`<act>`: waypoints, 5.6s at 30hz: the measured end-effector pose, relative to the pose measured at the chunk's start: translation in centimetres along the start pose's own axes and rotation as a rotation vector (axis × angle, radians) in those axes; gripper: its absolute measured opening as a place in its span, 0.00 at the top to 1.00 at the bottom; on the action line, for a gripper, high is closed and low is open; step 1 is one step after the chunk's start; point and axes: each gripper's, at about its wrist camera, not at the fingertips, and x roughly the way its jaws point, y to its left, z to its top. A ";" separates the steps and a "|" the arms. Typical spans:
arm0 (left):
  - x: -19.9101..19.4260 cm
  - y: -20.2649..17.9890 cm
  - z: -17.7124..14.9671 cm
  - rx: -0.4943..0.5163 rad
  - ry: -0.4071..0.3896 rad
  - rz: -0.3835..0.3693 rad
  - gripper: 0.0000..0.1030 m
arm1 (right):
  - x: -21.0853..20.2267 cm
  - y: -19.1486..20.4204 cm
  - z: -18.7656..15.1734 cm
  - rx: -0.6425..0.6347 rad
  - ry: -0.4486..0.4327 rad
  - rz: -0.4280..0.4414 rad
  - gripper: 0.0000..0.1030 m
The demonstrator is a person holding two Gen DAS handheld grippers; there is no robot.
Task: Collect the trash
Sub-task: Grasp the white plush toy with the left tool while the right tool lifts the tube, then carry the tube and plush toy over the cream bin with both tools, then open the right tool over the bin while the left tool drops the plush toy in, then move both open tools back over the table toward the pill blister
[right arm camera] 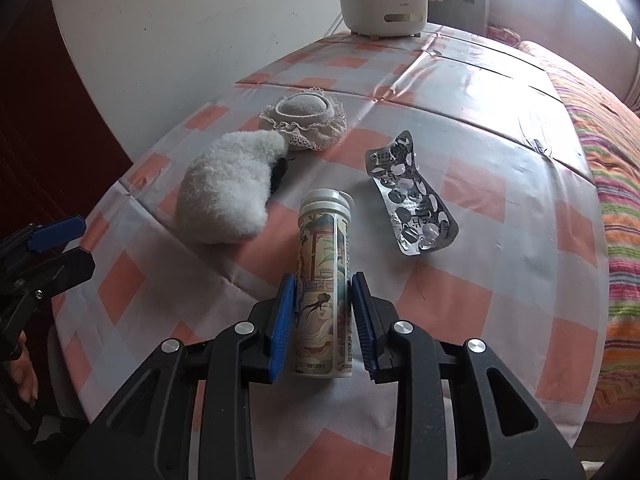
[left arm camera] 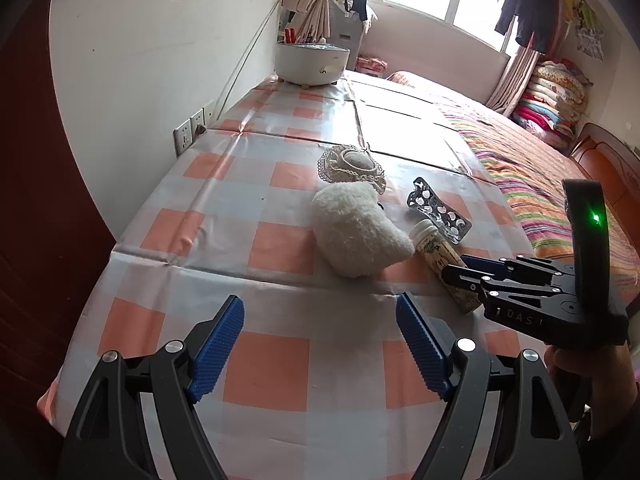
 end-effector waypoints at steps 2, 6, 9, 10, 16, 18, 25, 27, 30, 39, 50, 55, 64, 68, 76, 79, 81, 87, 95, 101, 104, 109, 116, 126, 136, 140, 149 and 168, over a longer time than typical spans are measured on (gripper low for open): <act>0.1 -0.1 0.1 0.006 0.001 0.005 0.26 | 0.6 0.3 0.2 -0.010 0.015 -0.005 0.70; 0.3 -0.3 0.5 0.018 0.003 0.011 0.26 | 1.9 0.9 0.5 -0.048 0.018 -0.040 0.68; 0.8 -0.4 1.1 0.031 0.003 0.020 0.26 | 2.2 0.6 1.1 -0.031 0.025 -0.033 0.72; 1.1 -0.5 1.4 0.033 0.007 0.022 0.26 | 2.1 0.3 1.2 -0.017 0.024 -0.027 0.73; 4.0 -1.2 3.3 0.029 0.077 0.005 0.26 | -0.7 -4.2 1.0 0.206 -0.049 0.137 0.73; 5.1 -1.7 3.9 0.025 0.093 0.005 0.26 | -2.4 -5.8 0.7 0.273 -0.103 0.191 0.73; 9.2 -3.9 6.0 0.031 0.182 0.008 0.26 | -8.6 -7.2 -0.8 0.327 -0.263 0.233 0.73; 10.3 -4.1 6.3 0.022 0.191 0.030 0.26 | -10.2 -6.7 -1.1 0.324 -0.303 0.240 0.73; 11.8 -3.7 6.6 -0.010 0.218 0.061 0.26 | -11.2 -5.7 -1.6 0.330 -0.343 0.261 0.73; 13.1 -3.9 6.3 0.023 0.176 0.061 0.34 | -14.5 -6.4 -5.9 0.334 -0.423 0.268 0.73; 8.8 -8.8 3.5 0.130 0.083 -0.078 0.46 | -18.2 -9.6 -10.4 0.382 -0.513 0.179 0.73; 6.7 -12.1 1.9 0.176 0.069 -0.168 0.46 | -19.1 -11.5 -12.4 0.413 -0.527 0.121 0.73; 4.4 -18.2 -0.8 0.277 0.081 -0.296 0.46 | -21.1 -15.2 -15.9 0.483 -0.558 -0.022 0.73; 3.5 -20.7 -1.7 0.320 0.086 -0.345 0.46 | -22.2 -16.7 -17.8 0.513 -0.567 -0.096 0.73; 2.4 -25.2 -3.2 0.397 0.105 -0.418 0.46 | -23.3 -18.4 -20.2 0.545 -0.573 -0.220 0.73; 2.1 -26.5 -3.6 0.427 0.109 -0.429 0.46 | -23.8 -18.1 -20.3 0.534 -0.575 -0.276 0.73; 2.0 -27.2 -3.8 0.438 0.112 -0.437 0.46 | -24.0 -17.8 -20.4 0.525 -0.579 -0.294 0.73; 1.4 -28.7 -4.4 0.474 0.114 -0.453 0.46 | -25.0 -16.6 -21.0 0.508 -0.596 -0.360 0.73; 0.9 -29.7 -5.0 0.499 0.118 -0.459 0.46 | -25.4 -15.7 -21.8 0.498 -0.607 -0.421 0.72; 0.8 -30.2 -5.3 0.512 0.120 -0.460 0.46 | -26.0 -15.6 -22.6 0.518 -0.632 -0.425 0.55; 0.8 -30.4 -5.4 0.515 0.123 -0.462 0.46 | -26.6 -15.8 -23.0 0.537 -0.659 -0.420 0.40; 0.8 -30.9 -5.7 0.520 0.128 -0.469 0.46 | -28.3 -16.4 -24.1 0.582 -0.722 -0.432 0.31; 0.9 -32.1 -6.1 0.535 0.137 -0.487 0.46 | -30.9 -17.7 -26.6 0.687 -0.828 -0.438 0.31; 1.3 -34.9 -7.0 0.576 0.151 -0.504 0.44 | -32.5 -18.7 -28.0 0.756 -0.909 -0.444 0.28; 0.8 -36.4 -7.7 0.597 0.141 -0.474 0.22 | -31.8 -18.6 -28.0 0.774 -0.930 -0.441 0.26; 0.7 -35.7 -7.4 0.589 0.141 -0.457 0.21 | -31.7 -18.3 -27.5 0.771 -0.937 -0.433 0.22; 1.2 -32.5 -6.4 0.545 0.145 -0.395 0.21 | -30.6 -16.6 -25.1 0.718 -0.936 -0.412 0.16; 2.1 -13.8 -1.4 0.230 0.104 -0.225 0.13 | -17.2 -7.2 -9.5 0.288 -0.625 -0.098 0.10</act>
